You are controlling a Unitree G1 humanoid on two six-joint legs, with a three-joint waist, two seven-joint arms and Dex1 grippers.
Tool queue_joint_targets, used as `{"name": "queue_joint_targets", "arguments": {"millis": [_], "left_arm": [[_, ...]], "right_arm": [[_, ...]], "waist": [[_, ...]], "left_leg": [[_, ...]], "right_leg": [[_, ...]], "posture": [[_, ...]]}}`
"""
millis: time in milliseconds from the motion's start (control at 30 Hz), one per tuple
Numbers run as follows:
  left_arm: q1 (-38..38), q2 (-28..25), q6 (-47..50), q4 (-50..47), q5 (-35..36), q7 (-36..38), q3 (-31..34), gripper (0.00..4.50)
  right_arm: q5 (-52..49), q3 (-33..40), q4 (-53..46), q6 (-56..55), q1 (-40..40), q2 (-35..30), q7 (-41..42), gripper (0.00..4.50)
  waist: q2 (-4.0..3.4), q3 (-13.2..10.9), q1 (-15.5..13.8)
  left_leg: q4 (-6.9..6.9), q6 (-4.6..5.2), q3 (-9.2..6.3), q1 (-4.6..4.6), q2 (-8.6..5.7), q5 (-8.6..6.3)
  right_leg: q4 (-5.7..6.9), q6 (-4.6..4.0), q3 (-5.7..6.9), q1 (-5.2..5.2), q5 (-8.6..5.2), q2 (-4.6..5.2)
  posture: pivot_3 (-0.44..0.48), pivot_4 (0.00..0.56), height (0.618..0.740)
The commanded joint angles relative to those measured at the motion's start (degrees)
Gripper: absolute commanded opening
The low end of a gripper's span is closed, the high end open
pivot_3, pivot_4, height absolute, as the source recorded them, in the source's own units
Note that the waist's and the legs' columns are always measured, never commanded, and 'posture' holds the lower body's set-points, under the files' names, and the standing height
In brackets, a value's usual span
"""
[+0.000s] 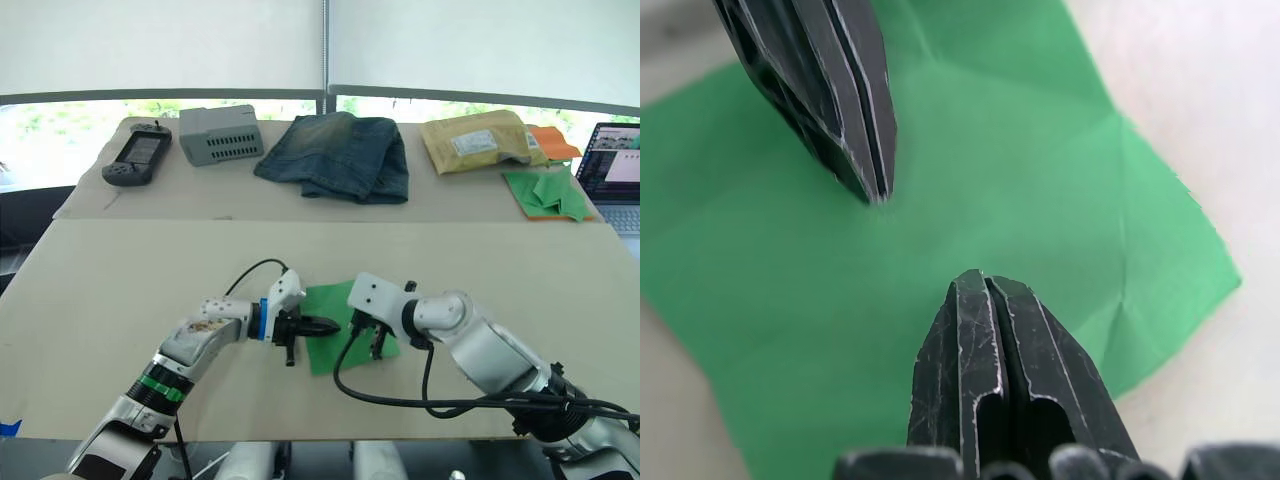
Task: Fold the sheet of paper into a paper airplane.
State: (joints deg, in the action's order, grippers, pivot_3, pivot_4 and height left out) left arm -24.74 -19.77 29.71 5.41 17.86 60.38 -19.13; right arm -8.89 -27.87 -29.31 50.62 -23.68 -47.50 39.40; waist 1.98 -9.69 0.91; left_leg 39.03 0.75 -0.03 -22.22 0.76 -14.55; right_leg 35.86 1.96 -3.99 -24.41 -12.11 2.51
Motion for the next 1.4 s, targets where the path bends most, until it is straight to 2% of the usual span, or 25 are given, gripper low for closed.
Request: {"name": "queue_joint_targets", "arguments": {"millis": [33,200,433,600,833,933,1067,1233,1400], "left_arm": [[0.6,-0.7,-0.6,-0.9,-0.2,-0.8,1.5,0.0],[0.8,-1.2,0.0,-2.5,1.3,-1.5,3.7,0.0],[1.8,-2.8,3.3,-8.6,2.5,-3.5,6.1,0.0],[2.0,-4.9,4.9,-11.4,2.2,-4.3,6.3,0.0],[2.9,-7.9,4.4,-12.6,0.8,-4.6,5.3,0.0],[3.1,-7.6,3.7,-12.4,0.5,-4.8,5.0,0.0],[3.1,-5.9,2.9,-13.1,0.7,-4.9,4.0,0.0],[1.2,-3.0,2.3,-11.1,-0.2,-5.7,2.3,0.0],[-0.7,-1.6,1.5,-8.8,-1.9,-6.2,0.4,0.0]], "right_arm": [[0.5,1.5,1.7,-3.3,2.2,1.7,0.5,0.09],[-0.6,3.4,3.8,-3.0,6.1,5.5,0.5,0.09],[-9.2,11.8,-0.7,11.6,12.6,12.6,-1.4,0.09],[-14.8,16.9,-4.3,19.4,13.0,17.0,-2.9,0.09],[-20.8,21.0,-6.6,24.3,10.2,18.9,-3.2,0.09],[-21.2,22.9,-5.9,21.7,6.9,18.1,-2.9,0.09],[-18.9,22.5,-3.3,17.2,4.8,12.8,-2.0,0.09],[-19.3,26.4,2.1,13.5,3.2,12.3,-2.5,0.09],[-18.7,26.4,5.1,11.3,4.8,11.2,-2.5,0.09]], "waist": [[0.0,0.0,0.2],[0.02,0.0,0.5],[0.05,0.0,0.3],[0.04,0.0,0.3],[0.04,0.0,0.3],[0.02,0.0,0.4],[0.03,0.0,0.0],[0.03,0.0,-0.1],[0.03,0.0,0.0]], "left_leg": [[0.0,0.0,0.0,0.02,0.01,0.0],[0.0,0.0,0.0,0.18,0.08,0.0],[-0.01,0.0,-0.04,0.17,0.08,0.0],[-0.02,0.0,-0.05,0.18,0.08,0.0],[-0.04,0.0,-0.04,0.13,0.07,0.0],[-0.03,0.0,-0.03,0.04,0.05,0.0],[-0.01,0.0,-0.02,0.02,0.03,0.0],[-0.03,0.0,-0.01,-0.09,0.02,0.0],[-0.02,0.0,-0.01,-0.08,0.0,0.0]], "right_leg": [[0.0,0.0,0.0,0.02,0.0,-0.01],[0.07,-0.01,0.0,0.12,0.01,-0.1],[0.06,-0.03,0.0,0.14,-0.01,-0.08],[0.07,-0.03,-0.01,0.13,-0.01,-0.08],[0.07,-0.04,0.0,0.06,-0.02,-0.08],[0.05,-0.03,-0.01,-0.01,-0.01,-0.06],[0.02,-0.01,0.01,0.0,0.0,-0.03],[-0.06,-0.02,0.02,-0.06,0.0,-0.03],[-0.03,-0.01,0.01,-0.05,0.01,-0.04]], "posture": [[0.0,0.15,0.728],[0.0,0.15,0.728],[0.0,0.15,0.728],[0.0,0.15,0.728],[0.0,0.15,0.728],[0.0,0.15,0.728],[0.0,0.15,0.728],[0.0,0.15,0.728],[0.0,0.15,0.728]]}}
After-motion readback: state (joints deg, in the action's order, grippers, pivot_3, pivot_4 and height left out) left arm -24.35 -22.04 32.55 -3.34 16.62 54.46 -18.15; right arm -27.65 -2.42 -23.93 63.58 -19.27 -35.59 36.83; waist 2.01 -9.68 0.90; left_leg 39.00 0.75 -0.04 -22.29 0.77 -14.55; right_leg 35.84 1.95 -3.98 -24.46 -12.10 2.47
